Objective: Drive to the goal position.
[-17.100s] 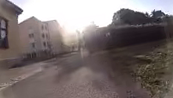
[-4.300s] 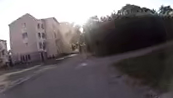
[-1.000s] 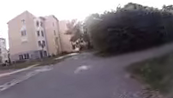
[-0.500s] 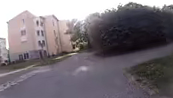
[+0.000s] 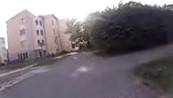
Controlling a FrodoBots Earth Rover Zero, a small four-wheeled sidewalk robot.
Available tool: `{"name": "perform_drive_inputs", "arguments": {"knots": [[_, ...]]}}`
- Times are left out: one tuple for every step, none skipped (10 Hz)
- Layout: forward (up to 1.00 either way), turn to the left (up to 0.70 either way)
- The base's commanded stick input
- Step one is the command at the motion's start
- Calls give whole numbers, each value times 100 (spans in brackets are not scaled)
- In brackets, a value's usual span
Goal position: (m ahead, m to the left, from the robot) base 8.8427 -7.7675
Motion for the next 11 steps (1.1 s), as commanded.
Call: {"name": "perform_drive_inputs", "arguments": {"knots": [[44,2],[44,2],[44,2],[44,2],[44,2],[44,2],[44,2],[44,2],[44,2],[44,2],[44,2]]}}
